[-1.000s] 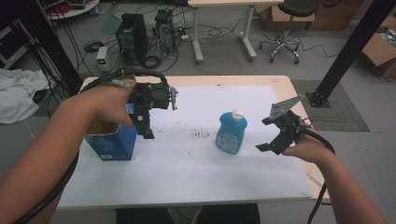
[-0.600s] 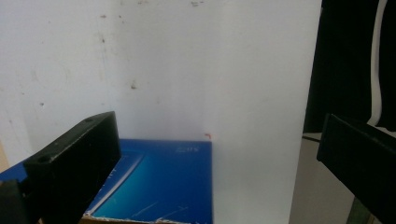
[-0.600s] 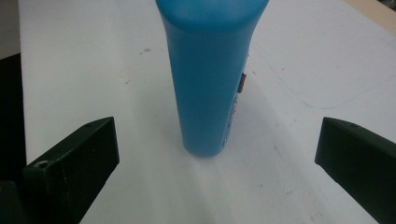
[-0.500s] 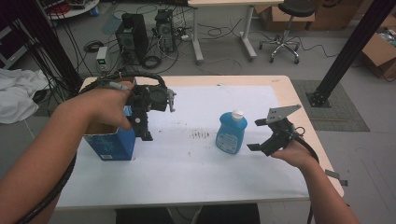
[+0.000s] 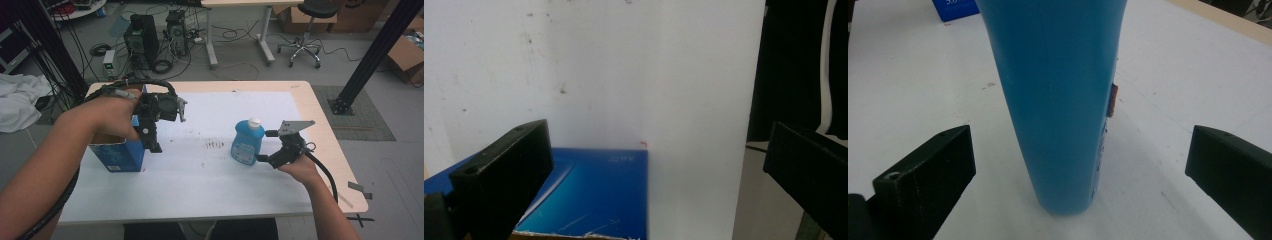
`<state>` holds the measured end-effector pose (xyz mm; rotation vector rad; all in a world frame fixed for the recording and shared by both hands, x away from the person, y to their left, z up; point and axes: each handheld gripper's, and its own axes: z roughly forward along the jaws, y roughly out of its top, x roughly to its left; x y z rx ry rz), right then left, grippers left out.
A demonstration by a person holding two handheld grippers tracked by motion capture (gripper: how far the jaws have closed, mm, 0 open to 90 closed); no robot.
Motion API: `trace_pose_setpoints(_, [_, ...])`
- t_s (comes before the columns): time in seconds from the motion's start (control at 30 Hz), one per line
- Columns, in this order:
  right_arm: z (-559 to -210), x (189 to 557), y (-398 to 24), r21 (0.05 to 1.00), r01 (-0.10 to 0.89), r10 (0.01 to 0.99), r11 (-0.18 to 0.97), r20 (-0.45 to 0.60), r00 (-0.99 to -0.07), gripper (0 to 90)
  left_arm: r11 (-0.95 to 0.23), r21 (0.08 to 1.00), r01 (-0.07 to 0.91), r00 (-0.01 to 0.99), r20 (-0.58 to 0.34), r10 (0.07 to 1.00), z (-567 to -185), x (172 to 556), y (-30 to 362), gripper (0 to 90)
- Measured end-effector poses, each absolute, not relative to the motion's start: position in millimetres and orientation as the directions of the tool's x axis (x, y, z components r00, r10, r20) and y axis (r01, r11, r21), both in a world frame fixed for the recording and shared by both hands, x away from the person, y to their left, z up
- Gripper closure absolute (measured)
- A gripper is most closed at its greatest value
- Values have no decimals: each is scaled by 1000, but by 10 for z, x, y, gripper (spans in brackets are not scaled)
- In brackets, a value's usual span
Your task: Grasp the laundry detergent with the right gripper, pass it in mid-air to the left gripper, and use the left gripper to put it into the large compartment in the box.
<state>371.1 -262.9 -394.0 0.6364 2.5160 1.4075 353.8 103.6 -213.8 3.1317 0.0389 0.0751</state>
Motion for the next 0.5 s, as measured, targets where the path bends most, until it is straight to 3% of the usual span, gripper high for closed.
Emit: trace_pose_setpoints(0.5, [-4187, 3757, -2442, 887, 268, 474, 377, 64, -878, 0, -1000, 12, 28, 998, 48, 29, -2150, 3532, 1053, 1])
